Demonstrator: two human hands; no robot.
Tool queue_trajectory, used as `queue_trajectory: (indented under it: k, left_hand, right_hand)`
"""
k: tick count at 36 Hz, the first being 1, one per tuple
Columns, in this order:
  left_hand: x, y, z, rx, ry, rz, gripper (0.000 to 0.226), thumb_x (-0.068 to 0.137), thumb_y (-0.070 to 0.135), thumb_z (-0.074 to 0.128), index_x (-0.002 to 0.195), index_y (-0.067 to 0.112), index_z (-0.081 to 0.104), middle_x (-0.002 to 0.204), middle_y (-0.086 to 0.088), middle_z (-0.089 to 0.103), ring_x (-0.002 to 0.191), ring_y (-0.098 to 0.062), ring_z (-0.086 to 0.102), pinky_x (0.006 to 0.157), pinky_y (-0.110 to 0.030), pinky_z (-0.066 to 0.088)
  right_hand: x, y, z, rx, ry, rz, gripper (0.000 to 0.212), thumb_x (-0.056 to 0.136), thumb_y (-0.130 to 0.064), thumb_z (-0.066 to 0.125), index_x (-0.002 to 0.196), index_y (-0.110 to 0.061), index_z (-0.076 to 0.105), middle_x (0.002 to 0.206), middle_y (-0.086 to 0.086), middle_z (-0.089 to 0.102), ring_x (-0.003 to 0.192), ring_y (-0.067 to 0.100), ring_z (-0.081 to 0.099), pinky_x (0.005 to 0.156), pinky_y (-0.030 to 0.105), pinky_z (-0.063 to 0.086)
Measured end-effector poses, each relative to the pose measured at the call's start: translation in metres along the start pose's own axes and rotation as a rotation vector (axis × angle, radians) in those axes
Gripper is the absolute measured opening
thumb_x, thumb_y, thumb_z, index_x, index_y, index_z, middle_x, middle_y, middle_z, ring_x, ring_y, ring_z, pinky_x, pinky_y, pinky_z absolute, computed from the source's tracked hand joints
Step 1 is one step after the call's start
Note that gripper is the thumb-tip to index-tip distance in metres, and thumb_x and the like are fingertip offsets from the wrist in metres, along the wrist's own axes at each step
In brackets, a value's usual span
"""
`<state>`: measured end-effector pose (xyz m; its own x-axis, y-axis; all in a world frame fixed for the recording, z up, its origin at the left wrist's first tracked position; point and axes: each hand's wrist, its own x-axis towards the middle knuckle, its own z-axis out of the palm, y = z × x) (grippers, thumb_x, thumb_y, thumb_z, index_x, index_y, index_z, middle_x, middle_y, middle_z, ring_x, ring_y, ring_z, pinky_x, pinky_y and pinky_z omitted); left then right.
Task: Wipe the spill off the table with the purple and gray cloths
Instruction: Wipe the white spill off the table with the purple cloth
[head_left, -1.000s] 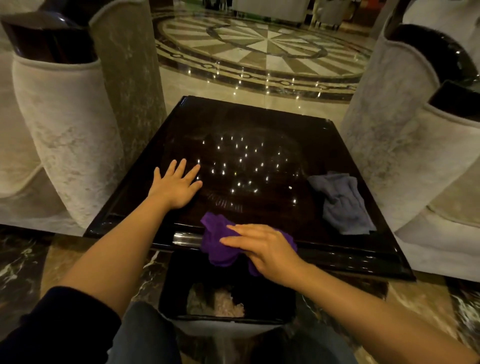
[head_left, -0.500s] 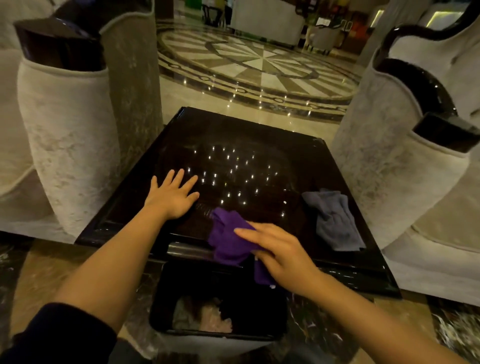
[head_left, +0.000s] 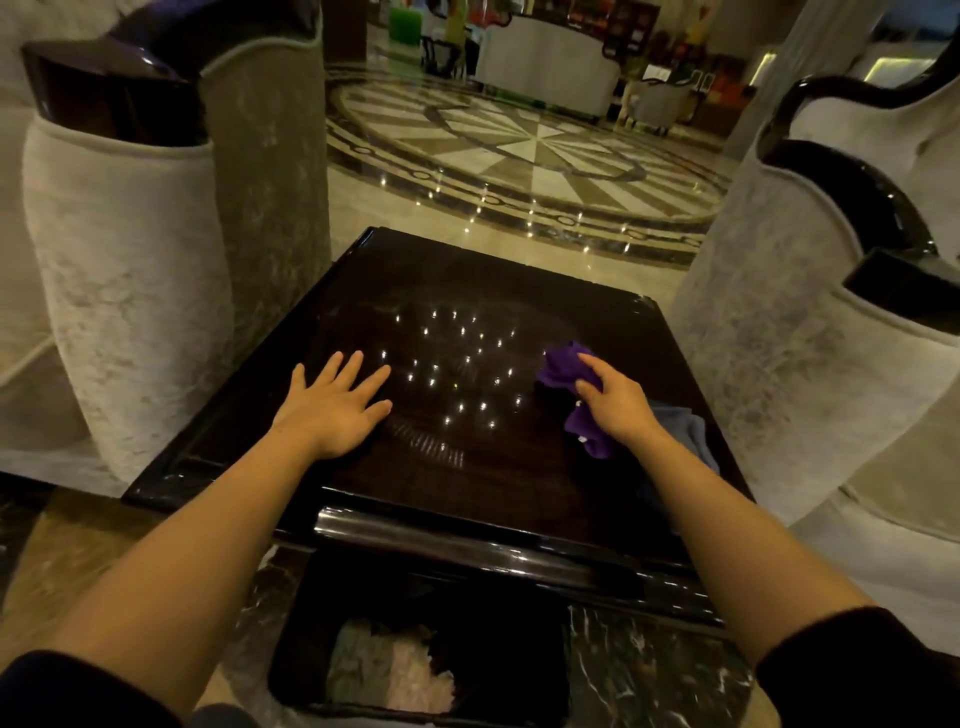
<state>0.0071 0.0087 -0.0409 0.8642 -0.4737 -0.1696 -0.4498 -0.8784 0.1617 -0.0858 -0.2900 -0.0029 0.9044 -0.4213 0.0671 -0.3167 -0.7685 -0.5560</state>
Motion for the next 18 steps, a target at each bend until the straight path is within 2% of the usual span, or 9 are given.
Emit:
queue_trajectory:
  k: [9, 14, 18]
  left_hand:
    - [0.0, 0.0, 0.0, 0.007, -0.008, -0.002, 0.056, 0.093, 0.052, 0.015, 0.143, 0.036, -0.005, 0.156, -0.003, -0.011, 0.143, -0.021, -0.014, 0.113, -0.052, -0.008]
    - [-0.001, 0.0, 0.0, 0.0, -0.004, 0.001, 0.056, 0.093, 0.051, 0.016, 0.143, 0.036, -0.004, 0.156, -0.003, -0.011, 0.143, -0.022, -0.014, 0.113, -0.052, -0.008]
    - [-0.002, 0.001, -0.001, 0.005, -0.008, 0.0, 0.056, 0.093, 0.051, 0.016, 0.143, 0.036, -0.004, 0.156, -0.003, -0.011, 0.143, -0.022, -0.014, 0.113, -0.053, -0.008]
  right_hand:
    - [0.009, 0.009, 0.023, -0.364, -0.089, -0.032, 0.045, 0.094, -0.029, 0.036, 0.138, -0.021, 0.027, 0.144, 0.021, 0.032, 0.123, 0.044, 0.034, 0.104, 0.044, 0.029]
    - [-0.002, 0.003, 0.027, -0.313, -0.122, -0.086, 0.044, 0.095, -0.026, 0.038, 0.138, -0.022, 0.028, 0.15, 0.016, 0.024, 0.133, 0.037, 0.024, 0.109, 0.043, 0.024]
    - [-0.02, -0.007, 0.03, -0.211, -0.131, -0.175, 0.043, 0.092, -0.019, 0.045, 0.134, -0.025, 0.036, 0.149, 0.011, 0.029, 0.134, 0.029, 0.028, 0.108, 0.037, 0.026]
